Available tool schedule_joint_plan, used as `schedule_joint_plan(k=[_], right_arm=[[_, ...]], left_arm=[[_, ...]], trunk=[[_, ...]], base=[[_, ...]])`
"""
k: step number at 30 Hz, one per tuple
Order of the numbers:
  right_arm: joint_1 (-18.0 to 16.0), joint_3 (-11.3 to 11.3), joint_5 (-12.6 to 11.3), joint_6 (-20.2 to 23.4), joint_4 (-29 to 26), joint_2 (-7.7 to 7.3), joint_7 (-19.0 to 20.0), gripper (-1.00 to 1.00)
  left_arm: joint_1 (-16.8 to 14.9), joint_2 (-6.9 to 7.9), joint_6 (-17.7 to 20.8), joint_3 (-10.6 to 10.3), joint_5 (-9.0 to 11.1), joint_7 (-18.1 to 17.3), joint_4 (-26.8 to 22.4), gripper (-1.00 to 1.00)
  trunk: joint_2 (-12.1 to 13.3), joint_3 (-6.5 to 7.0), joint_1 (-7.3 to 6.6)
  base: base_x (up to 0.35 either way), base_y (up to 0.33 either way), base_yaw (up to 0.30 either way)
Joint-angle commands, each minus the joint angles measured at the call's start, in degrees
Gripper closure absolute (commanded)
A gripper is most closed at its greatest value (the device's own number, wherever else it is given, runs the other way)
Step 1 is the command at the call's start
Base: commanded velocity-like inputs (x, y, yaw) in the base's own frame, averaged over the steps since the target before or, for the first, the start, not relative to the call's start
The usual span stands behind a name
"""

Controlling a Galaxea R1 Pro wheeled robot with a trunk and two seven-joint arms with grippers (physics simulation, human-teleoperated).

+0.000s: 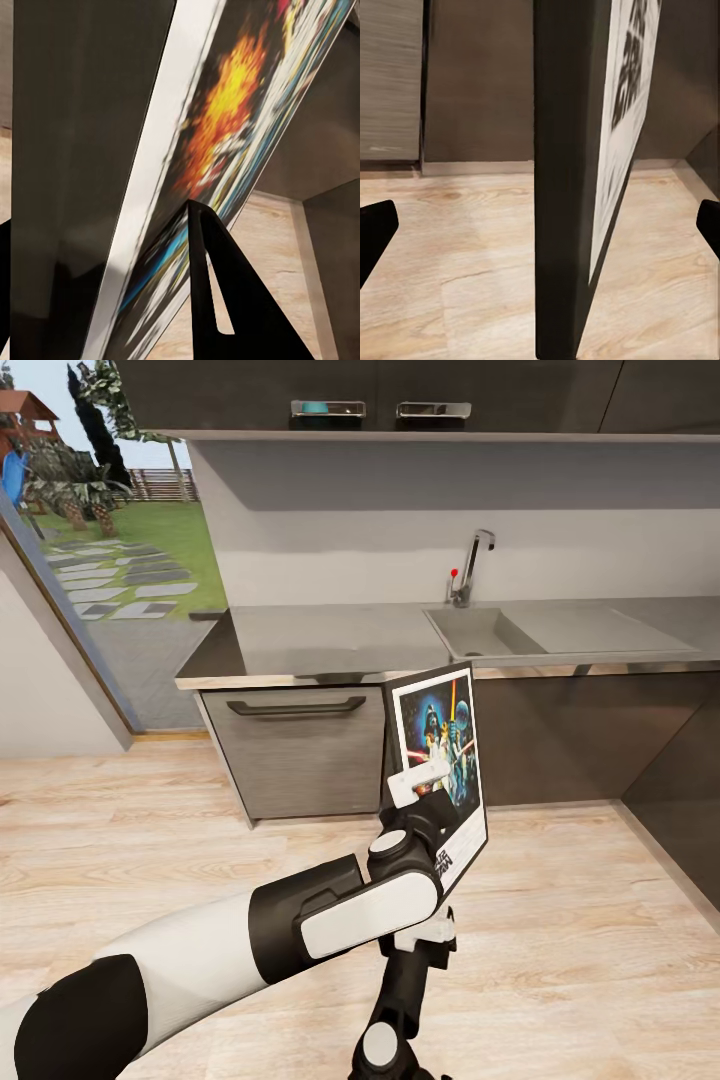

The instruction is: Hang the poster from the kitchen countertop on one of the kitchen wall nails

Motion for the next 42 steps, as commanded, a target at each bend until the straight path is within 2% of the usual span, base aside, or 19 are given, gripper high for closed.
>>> schedule_joint_plan(k=[1, 42], right_arm=[[-0.05, 0.03, 0.03, 0.35, -0.01, 0.00, -0.29, -1.00], [0.71, 0.37, -0.15, 0.05, -0.04, 0.00, -0.37, -1.00]], left_arm=[[-0.08, 0.00, -0.51, -0.08, 0.30, 0.14, -0.02, 1.00], [-0.08, 0.00, -0.52, -0.06, 0.14, 0.05, 0.01, 1.00]], trunk=[[-0.03, -0.05, 0.00], [-0.03, -0.05, 0.00]], base=[[0.000, 0.000, 0.000], [0.000, 0.000, 0.000]])
